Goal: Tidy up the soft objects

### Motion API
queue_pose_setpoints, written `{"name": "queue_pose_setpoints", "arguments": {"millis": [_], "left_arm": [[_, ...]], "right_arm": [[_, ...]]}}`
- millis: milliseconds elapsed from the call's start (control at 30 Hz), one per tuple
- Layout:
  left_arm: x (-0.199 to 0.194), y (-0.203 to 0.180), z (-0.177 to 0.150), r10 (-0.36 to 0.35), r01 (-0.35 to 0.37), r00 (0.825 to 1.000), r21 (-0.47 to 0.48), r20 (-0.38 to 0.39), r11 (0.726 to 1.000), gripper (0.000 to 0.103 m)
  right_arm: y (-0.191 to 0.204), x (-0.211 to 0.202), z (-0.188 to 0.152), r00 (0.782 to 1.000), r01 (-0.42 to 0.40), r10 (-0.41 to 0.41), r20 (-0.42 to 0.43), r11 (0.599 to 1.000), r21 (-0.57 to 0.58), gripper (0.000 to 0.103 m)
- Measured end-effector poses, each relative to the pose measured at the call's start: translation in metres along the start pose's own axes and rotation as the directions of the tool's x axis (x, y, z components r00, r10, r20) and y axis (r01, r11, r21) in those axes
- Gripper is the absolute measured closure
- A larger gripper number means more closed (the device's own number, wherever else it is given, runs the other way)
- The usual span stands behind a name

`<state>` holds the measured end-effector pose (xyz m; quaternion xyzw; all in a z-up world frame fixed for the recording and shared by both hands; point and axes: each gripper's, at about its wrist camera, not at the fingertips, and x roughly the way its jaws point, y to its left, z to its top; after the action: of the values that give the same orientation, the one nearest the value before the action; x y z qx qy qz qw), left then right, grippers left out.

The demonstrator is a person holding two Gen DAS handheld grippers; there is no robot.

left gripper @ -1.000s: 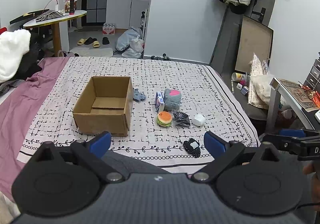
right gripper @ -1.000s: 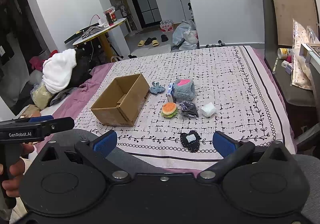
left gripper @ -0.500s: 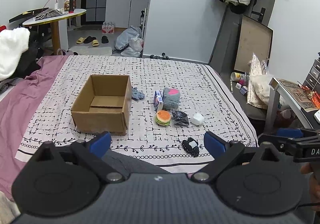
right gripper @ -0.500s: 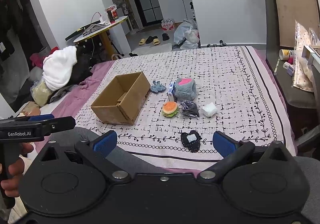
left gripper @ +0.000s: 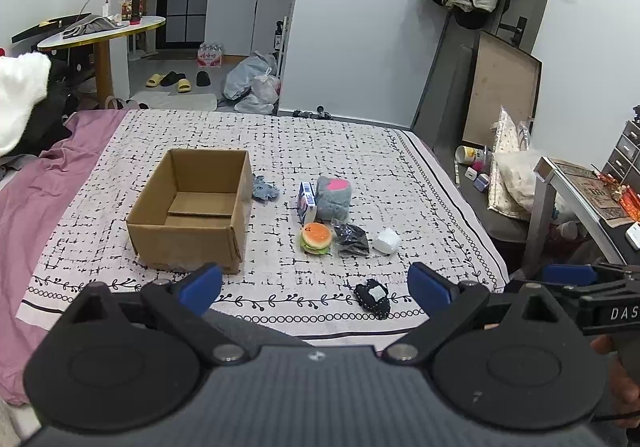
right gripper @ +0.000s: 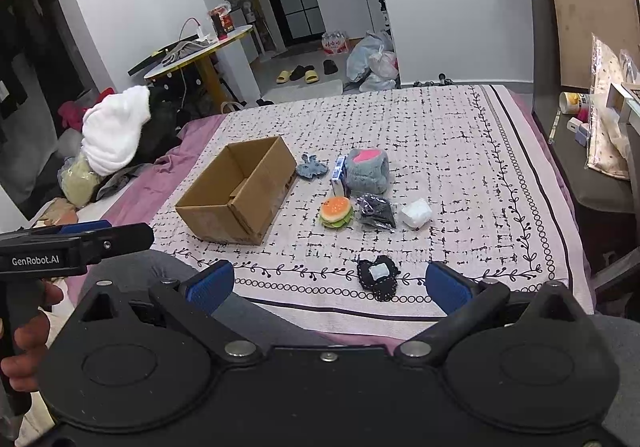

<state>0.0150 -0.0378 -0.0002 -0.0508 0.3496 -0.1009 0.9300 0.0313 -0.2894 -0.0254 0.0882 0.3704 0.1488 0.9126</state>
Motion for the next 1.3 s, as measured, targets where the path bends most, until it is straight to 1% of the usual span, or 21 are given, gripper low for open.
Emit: {"name": "queue_pose_setpoints", "arguments": {"millis": [267, 433, 633, 733, 900, 1000, 1067, 1100, 1300], "left_arm": [[0.026, -0.005, 0.0, -0.002, 0.002, 1.0, -0.015, -0.03, 1.0, 0.005], [0.042, -0.006, 0.0, 0.006, -0.008, 0.999, -0.052, -0.036, 0.999, 0.005], [0.071, -0.014, -0.001, -0.005, -0.002, 0.996, -0.078, -0.087, 0.997, 0.007], [0.086, -0.02, -0.004, -0.006, -0.003, 0.993, -0.078, -0.116, 0.997, 0.007], [0.112, -0.033, -0.008, -0.007, -0.006, 0.988, -0.08, -0.156, 0.997, 0.009], [0.126, -0.039, -0.008, -0.015, 0.0, 0.984, -0.084, -0.175, 0.996, 0.01], [0.136, -0.044, -0.008, -0.003, -0.013, 0.981, -0.082, -0.194, 0.997, 0.011], [0.142, -0.045, -0.009, -0.008, -0.009, 0.979, -0.085, -0.202, 0.996, 0.012], [0.175, -0.051, -0.014, -0.014, -0.017, 0.965, -0.115, -0.263, 0.993, 0.014]], "right_arm": [[-0.015, 0.017, 0.0, 0.999, 0.006, -0.006, -0.033, 1.0, 0.024, 0.0], [-0.031, 0.033, 0.002, 0.998, 0.008, -0.005, -0.062, 0.998, 0.055, 0.0], [-0.057, 0.054, 0.007, 0.996, 0.007, 0.004, -0.087, 0.992, 0.124, 0.0], [-0.067, 0.063, 0.007, 0.995, 0.012, 0.001, -0.096, 0.99, 0.138, 0.0], [-0.079, 0.081, 0.014, 0.993, -0.011, 0.032, -0.116, 0.985, 0.173, 0.001], [-0.085, 0.091, 0.019, 0.991, -0.005, 0.028, -0.128, 0.984, 0.18, 0.001], [-0.089, 0.098, 0.022, 0.989, -0.001, 0.029, -0.146, 0.982, 0.186, 0.001], [-0.091, 0.101, 0.023, 0.988, 0.002, 0.028, -0.153, 0.982, 0.191, 0.001], [-0.107, 0.112, 0.032, 0.988, 0.017, 0.015, -0.152, 0.978, 0.208, 0.0]]}}
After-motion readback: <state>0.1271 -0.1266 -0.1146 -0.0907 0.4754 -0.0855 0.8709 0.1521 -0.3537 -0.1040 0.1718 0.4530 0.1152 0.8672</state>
